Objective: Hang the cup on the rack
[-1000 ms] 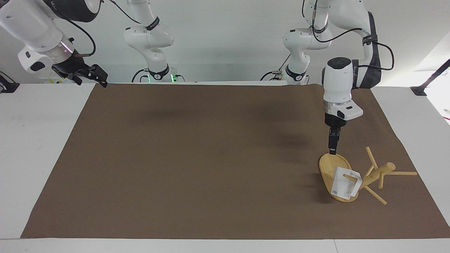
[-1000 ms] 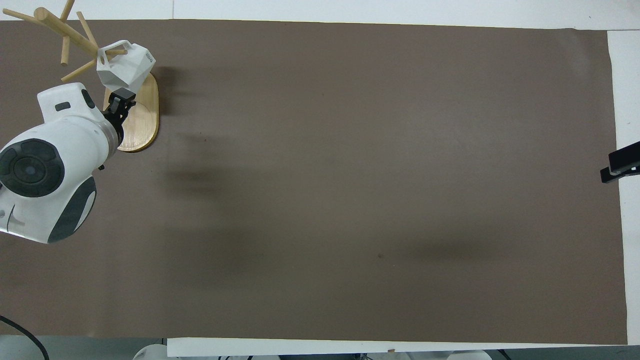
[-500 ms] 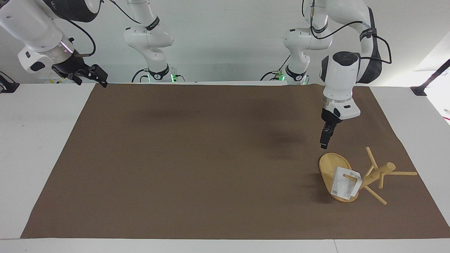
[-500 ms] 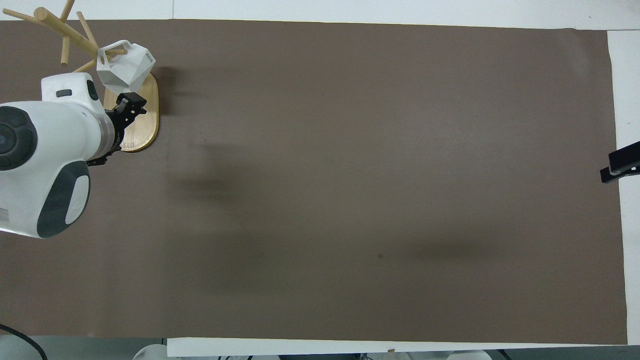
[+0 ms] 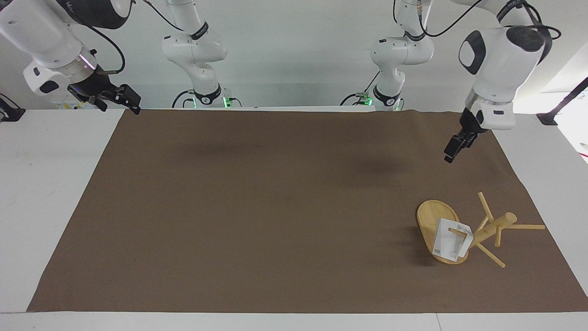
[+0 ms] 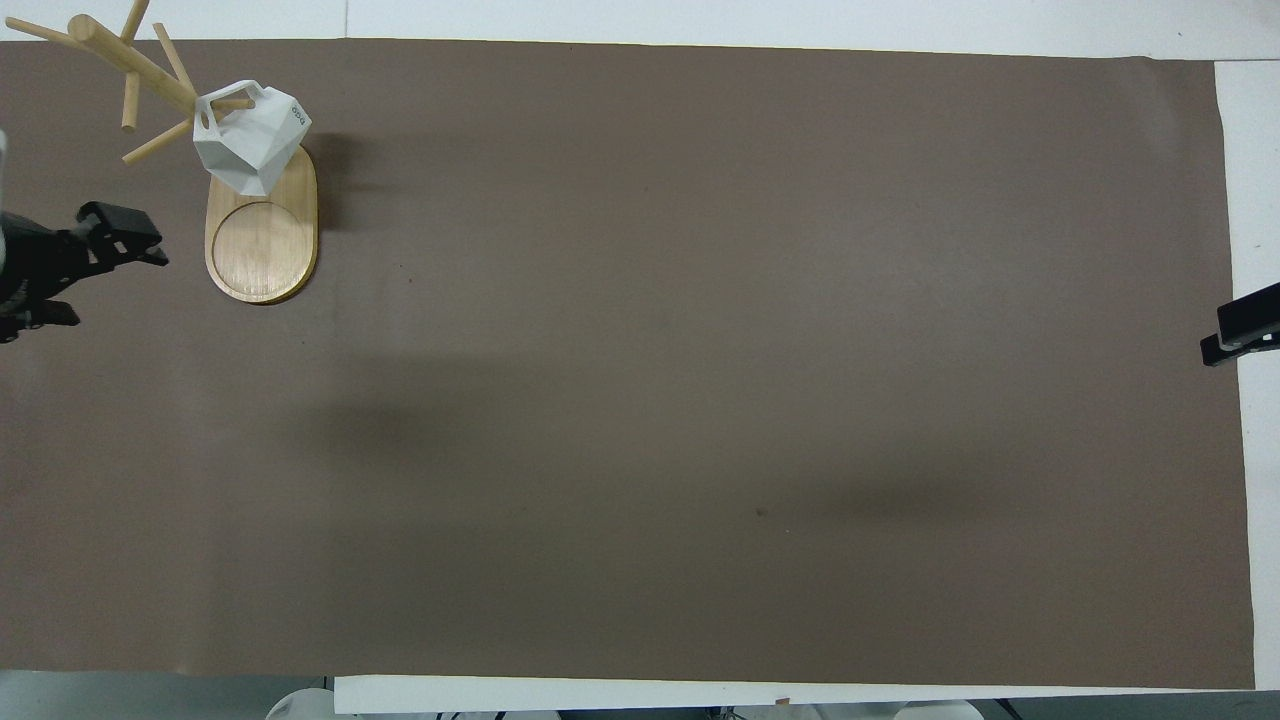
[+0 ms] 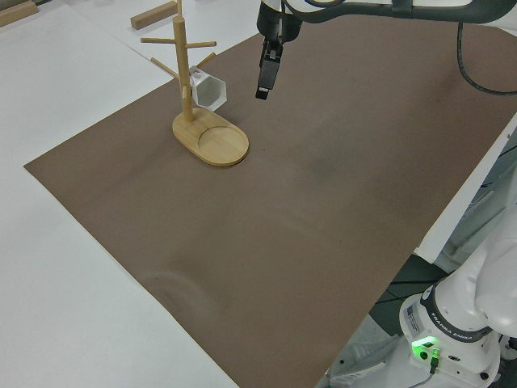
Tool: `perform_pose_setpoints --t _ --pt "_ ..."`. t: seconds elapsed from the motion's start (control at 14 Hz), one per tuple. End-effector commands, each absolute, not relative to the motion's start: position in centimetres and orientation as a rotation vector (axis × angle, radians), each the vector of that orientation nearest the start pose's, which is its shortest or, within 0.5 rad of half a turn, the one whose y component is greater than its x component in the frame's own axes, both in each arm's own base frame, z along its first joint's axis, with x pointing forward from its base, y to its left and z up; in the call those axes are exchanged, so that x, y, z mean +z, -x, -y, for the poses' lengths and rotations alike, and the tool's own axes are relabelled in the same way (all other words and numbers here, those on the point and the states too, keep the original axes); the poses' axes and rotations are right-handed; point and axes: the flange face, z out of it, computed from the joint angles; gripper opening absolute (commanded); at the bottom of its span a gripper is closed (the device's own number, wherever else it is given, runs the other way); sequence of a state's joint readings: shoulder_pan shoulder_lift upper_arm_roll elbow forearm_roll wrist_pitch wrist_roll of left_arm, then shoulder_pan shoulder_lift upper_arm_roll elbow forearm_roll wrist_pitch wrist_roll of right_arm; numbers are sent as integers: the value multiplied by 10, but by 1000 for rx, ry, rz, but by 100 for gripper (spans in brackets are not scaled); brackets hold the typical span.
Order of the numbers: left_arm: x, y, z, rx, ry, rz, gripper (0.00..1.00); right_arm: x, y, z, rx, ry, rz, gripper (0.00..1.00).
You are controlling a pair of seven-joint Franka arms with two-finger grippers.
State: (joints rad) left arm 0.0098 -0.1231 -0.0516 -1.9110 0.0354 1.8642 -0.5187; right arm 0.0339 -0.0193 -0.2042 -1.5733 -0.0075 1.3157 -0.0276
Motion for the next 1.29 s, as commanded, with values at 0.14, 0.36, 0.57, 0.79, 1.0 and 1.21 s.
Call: perform_pose_setpoints --t 0.14,0.36,0.57,0.79,1.0,1.21 --pt "611 -526 -5 2 3119 347 100 614 -506 89 353 3100 -233 100" --pt "628 -537 4 60 3163 116 100 614 -506 89 355 3100 -232 100" --pt "640 -543 19 148 3158 -102 100 614 -506 89 355 3100 -232 100" --pt "639 -552 34 191 3151 -151 100 614 -506 89 355 3100 -232 100" --pt "636 -551 44 172 3149 -180 100 614 -506 89 355 3100 -232 100" --pt "631 -551 44 171 3136 -179 100 614 -506 89 355 3100 -232 100"
